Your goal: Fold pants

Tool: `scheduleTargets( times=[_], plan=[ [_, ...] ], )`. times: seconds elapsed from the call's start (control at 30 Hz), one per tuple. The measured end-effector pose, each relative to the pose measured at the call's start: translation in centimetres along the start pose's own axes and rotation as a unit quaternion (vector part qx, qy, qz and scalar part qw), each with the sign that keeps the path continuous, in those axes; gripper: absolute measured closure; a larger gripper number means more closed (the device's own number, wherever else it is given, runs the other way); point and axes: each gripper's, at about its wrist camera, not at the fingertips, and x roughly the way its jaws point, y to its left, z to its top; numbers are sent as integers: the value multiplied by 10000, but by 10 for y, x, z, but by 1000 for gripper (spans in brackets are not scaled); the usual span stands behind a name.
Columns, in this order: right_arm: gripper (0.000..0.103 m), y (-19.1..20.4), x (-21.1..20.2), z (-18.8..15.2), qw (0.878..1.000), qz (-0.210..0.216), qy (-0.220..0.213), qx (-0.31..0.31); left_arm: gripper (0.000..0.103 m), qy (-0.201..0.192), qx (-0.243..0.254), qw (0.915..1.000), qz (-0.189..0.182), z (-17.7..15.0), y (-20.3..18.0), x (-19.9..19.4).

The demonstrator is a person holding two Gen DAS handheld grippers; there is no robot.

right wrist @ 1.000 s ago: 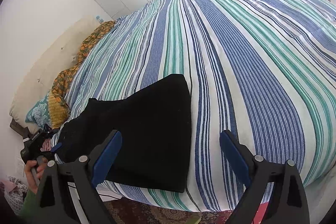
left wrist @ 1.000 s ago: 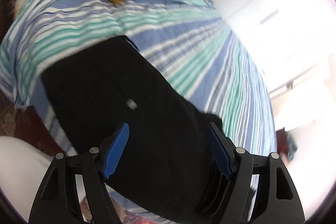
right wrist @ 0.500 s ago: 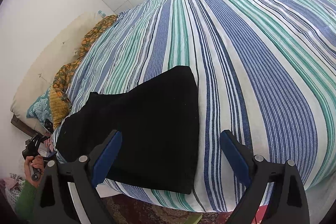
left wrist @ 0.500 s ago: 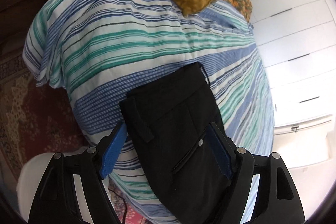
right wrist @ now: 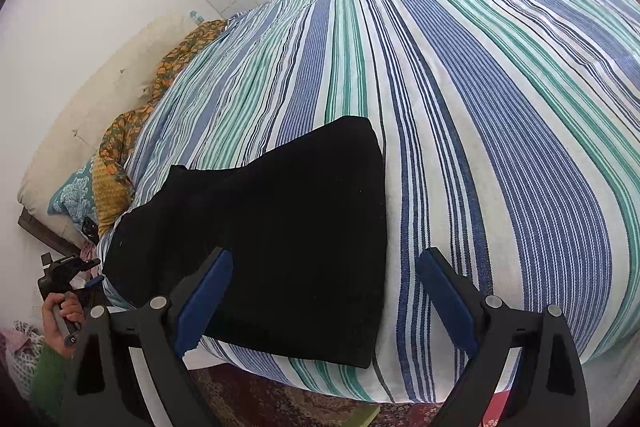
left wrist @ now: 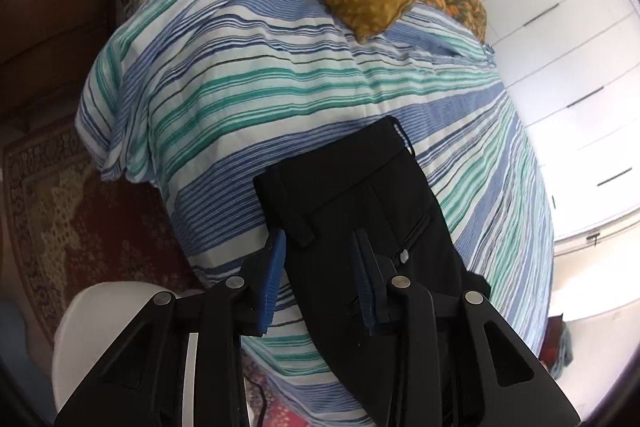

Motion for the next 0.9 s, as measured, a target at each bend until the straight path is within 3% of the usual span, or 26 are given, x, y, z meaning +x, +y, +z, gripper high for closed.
scheduleTargets(
  times=[0.27, 0.4, 0.5, 0.63, 0.7, 0.73, 0.8, 0.9],
  plan=[
    [9, -2, 0, 0, 9999, 61, -4, 114, 70, 25, -50, 9999, 111, 2, 4, 7],
    [9, 0, -1, 0, 10000, 37, -2, 47, 83, -89, 0, 9998, 162, 3, 5, 7],
    [9, 1, 1, 0, 10000, 10, 27, 18, 91, -158, 381, 9990, 166, 5, -6, 5],
    [9, 2, 2, 0, 10000, -20, 42, -8, 92, -342, 1251, 9915, -87, 7, -37, -5],
    [9, 3, 3, -2, 10000, -29, 63, -28, 92, -337, 1604, 9861, 279, 10, -45, 3],
    [9, 3, 3, -2, 10000, -30, 72, -37, 92, -150, 1649, 9848, 531, 14, -43, 15],
    [9, 3, 3, -2, 10000, -21, 77, -48, 91, 321, 1383, 9859, 881, 23, -25, 35],
    [9, 4, 1, -3, 10000, 7, 64, -40, 86, 444, 693, 9961, 321, 38, 0, 25]
  ],
)
